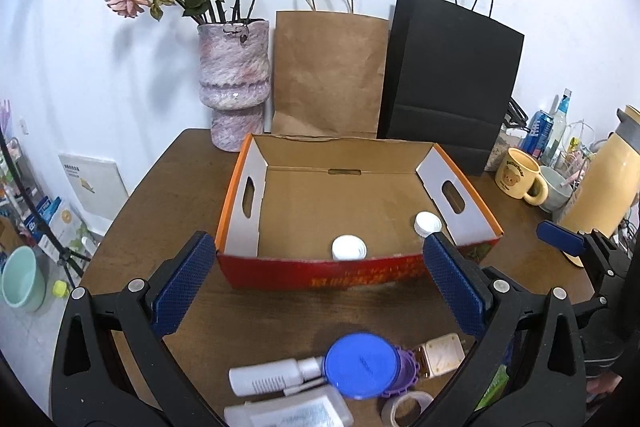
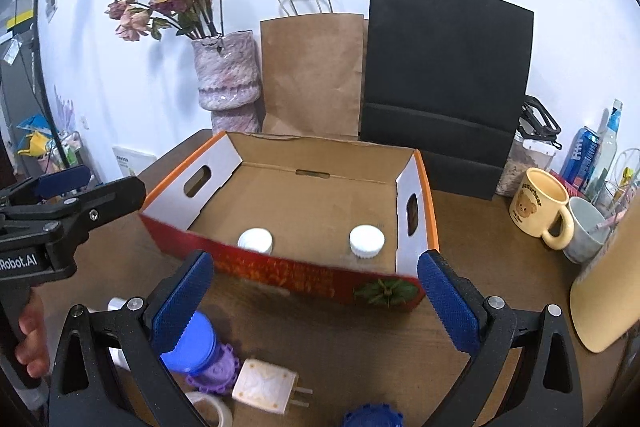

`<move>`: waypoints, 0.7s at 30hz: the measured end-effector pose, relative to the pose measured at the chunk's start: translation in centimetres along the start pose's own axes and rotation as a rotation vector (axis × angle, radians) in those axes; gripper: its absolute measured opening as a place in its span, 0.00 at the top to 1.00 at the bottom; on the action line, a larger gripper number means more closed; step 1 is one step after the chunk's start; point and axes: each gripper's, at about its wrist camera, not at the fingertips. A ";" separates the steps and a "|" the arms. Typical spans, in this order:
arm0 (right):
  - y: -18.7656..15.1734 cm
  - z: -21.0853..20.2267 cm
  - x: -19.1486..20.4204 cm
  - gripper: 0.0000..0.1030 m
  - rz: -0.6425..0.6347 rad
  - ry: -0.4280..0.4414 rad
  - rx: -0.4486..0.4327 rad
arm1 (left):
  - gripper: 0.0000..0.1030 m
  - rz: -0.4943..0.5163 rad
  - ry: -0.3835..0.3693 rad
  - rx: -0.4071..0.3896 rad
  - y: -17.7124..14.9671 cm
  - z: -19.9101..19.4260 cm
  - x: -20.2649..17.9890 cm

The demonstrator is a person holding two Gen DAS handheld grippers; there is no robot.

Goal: Organize rigid objects
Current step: 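Withdraw both tools from the box back toward the table objects, then grasp the green spray bottle around its body with the right tool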

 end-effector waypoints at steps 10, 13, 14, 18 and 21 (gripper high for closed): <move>-3.4 -2.4 1.1 0.00 -0.011 -0.006 0.048 | 0.00 0.015 0.007 -0.012 -2.7 -3.4 0.4; -5.1 -2.9 1.3 0.00 -0.001 -0.005 0.073 | 0.00 0.021 0.007 -0.003 -4.1 -4.3 0.7; -5.5 -3.0 1.3 0.00 0.003 -0.008 0.081 | 0.00 0.026 0.009 -0.004 -4.5 -4.7 0.8; -7.5 -3.7 1.5 0.00 0.022 -0.015 0.117 | 0.00 0.044 0.025 -0.003 -6.2 -5.8 1.1; -8.9 -3.7 1.6 0.00 0.034 -0.025 0.153 | 0.00 0.046 0.031 0.016 -7.7 -6.3 1.8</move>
Point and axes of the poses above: each gripper's, at about its wrist camera, not at the fingertips, and z roughly the way its jaws point, x to its left, y to its top, and after that the axes turned 4 degrees about y, right-handed
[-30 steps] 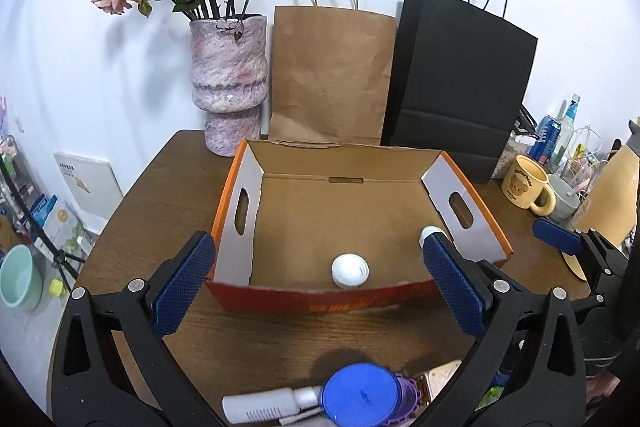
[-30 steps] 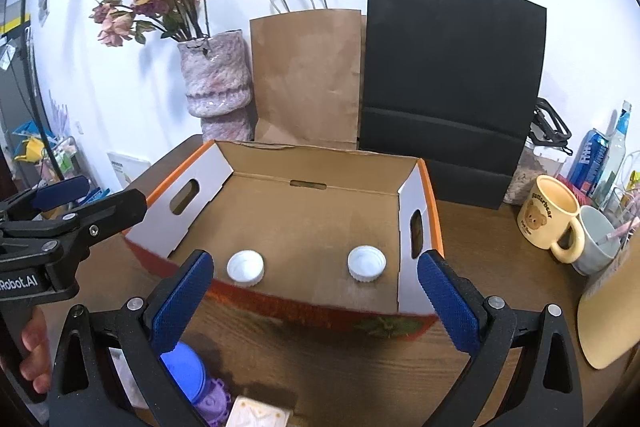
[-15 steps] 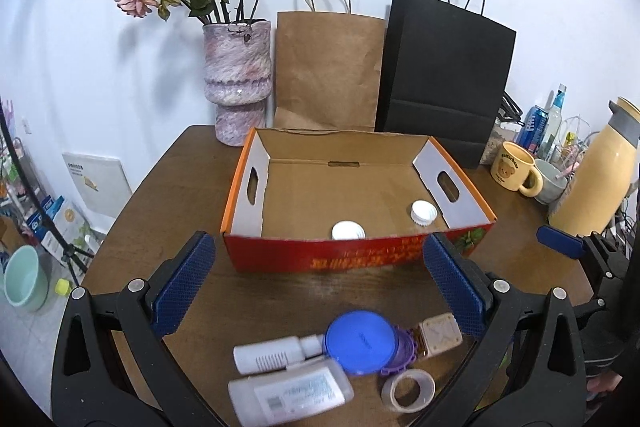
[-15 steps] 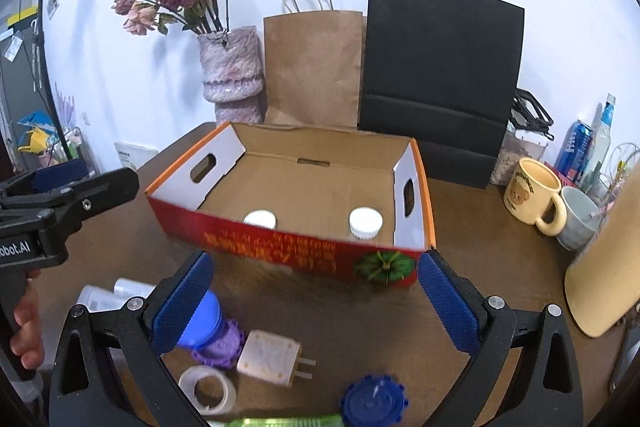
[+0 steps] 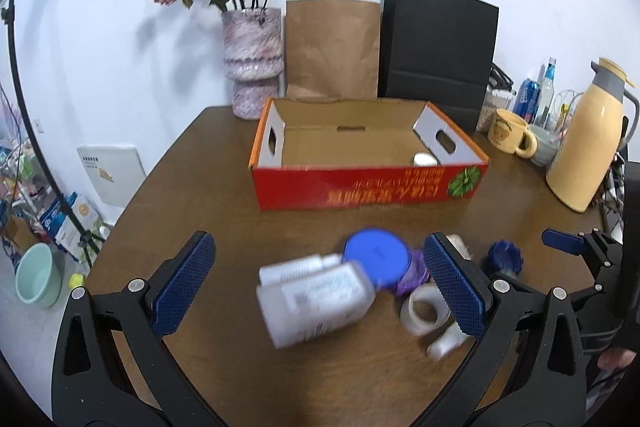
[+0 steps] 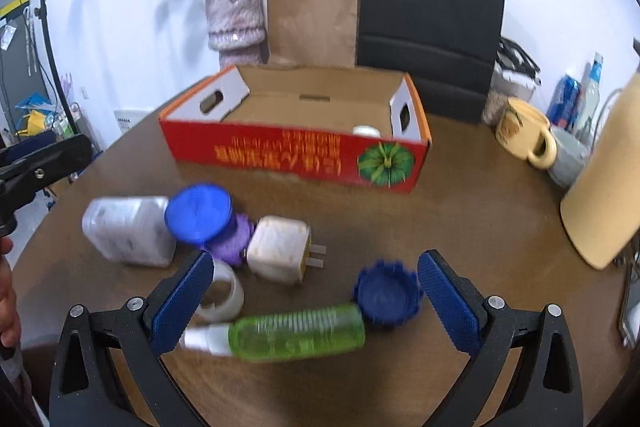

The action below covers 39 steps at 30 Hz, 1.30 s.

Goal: Organize rigid objects
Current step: 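Grasp the green spray bottle around its body with the right tool, then grasp the white plastic bottle with the left tool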

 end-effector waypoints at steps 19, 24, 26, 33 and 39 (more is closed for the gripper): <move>-2.9 3.3 0.0 0.05 0.254 -0.047 0.146 | 0.00 -0.048 0.007 0.047 -4.6 -0.9 3.3; -3.2 3.2 0.1 0.11 0.223 -0.044 0.149 | 0.00 -0.058 0.004 0.050 -4.8 -0.8 3.6; -3.3 3.1 0.0 0.11 0.202 -0.040 0.151 | 0.00 -0.057 0.001 0.051 -4.8 -0.8 3.5; -3.3 2.6 0.1 0.11 0.042 -0.023 0.181 | 0.00 -0.057 0.002 0.060 -4.9 -0.1 2.7; -2.9 3.2 -0.5 0.12 0.013 0.009 0.207 | 0.00 -0.052 0.027 0.068 -4.8 1.4 0.8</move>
Point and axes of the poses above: each gripper's, at about its wrist camera, not at the fingertips, and z roughly the way its jaws point, x to its left, y to its top, and after that the axes turned 4 degrees about y, right-handed
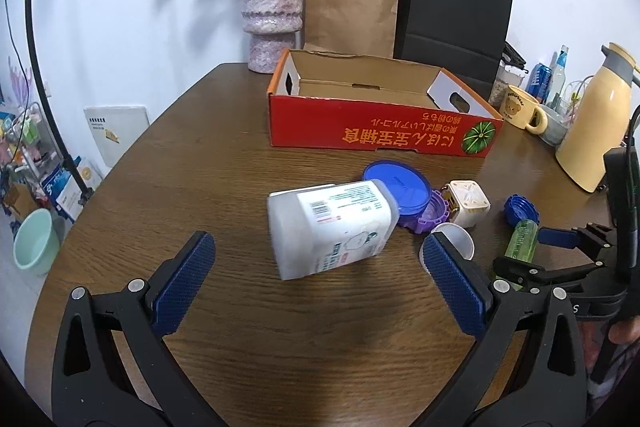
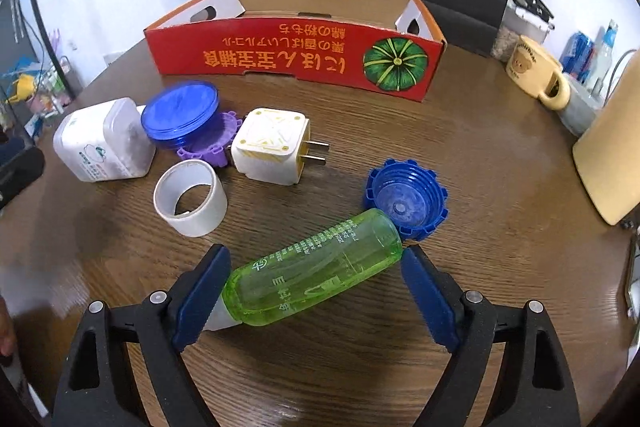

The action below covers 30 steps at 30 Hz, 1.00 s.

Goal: Organize rigid objects
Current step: 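Grasp the white plastic bottle with the left tool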

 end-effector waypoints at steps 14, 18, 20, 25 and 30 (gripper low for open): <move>0.1 0.3 -0.9 0.12 0.045 0.020 -0.075 | 0.00 -0.004 0.213 0.029 0.7 4.2 -2.6; -0.1 0.2 -1.0 0.12 0.034 0.035 -0.079 | 0.00 -0.005 0.248 0.026 0.8 4.9 -2.6; -0.2 0.2 -0.9 0.12 0.026 0.035 -0.082 | 0.00 -0.014 0.237 0.038 0.8 5.3 -2.3; -0.4 0.2 -0.6 0.12 0.017 0.030 -0.091 | 0.01 -0.043 0.198 0.059 1.0 5.9 -1.5; -0.6 0.1 -0.8 0.12 0.052 0.031 -0.102 | 0.14 -0.040 0.159 0.044 1.0 5.6 -1.0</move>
Point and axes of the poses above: each gripper's, at about its wrist camera, not at the fingertips, and z roughly the way its jaws point, x to its left, y to its top, and after that the axes turned 4 degrees about y, right-handed
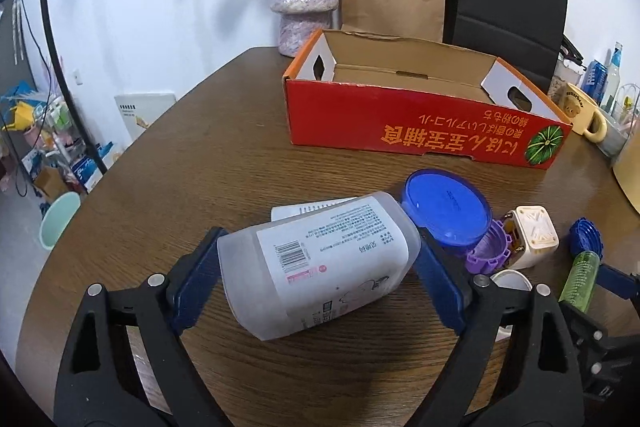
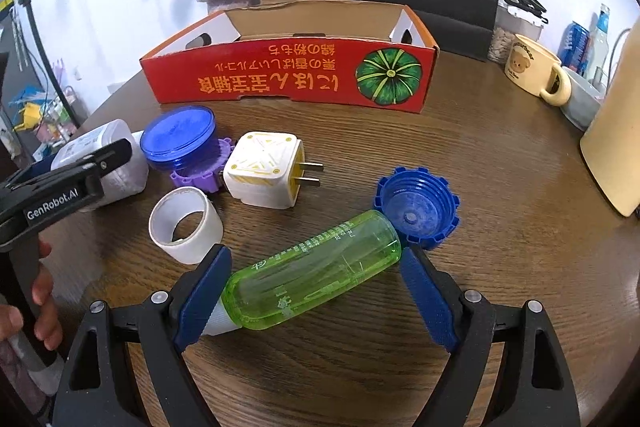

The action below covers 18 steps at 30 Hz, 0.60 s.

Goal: Organize rigid objects
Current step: 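Grasp the white plastic bottle with the left tool, then lift the white bottle with the left tool while the right tool lifts the green spray bottle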

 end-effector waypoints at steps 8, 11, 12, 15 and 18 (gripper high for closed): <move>0.1 -0.4 -1.1 0.12 0.172 0.001 -0.023 | 0.14 0.025 -0.032 -0.028 0.1 -0.3 1.2; 0.1 0.2 -0.8 0.12 0.213 -0.046 -0.009 | 0.14 0.036 -0.039 -0.031 0.0 -0.3 1.6; 0.0 0.4 -0.7 0.12 0.216 -0.064 -0.002 | 0.14 0.036 -0.044 -0.033 0.0 -0.3 1.8; -0.2 1.1 0.0 0.12 0.194 -0.125 0.026 | 0.14 0.035 -0.055 -0.046 0.0 -0.5 2.5; -0.5 1.2 0.8 0.12 0.154 -0.146 0.042 | 0.14 0.033 -0.066 -0.053 0.0 -0.7 3.3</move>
Point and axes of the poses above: each gripper's, at about its wrist camera, not at the fingertips, and z roughly the way its jaws point, x to its left, y to its top, and after that the axes turned 4 degrees about y, right-handed
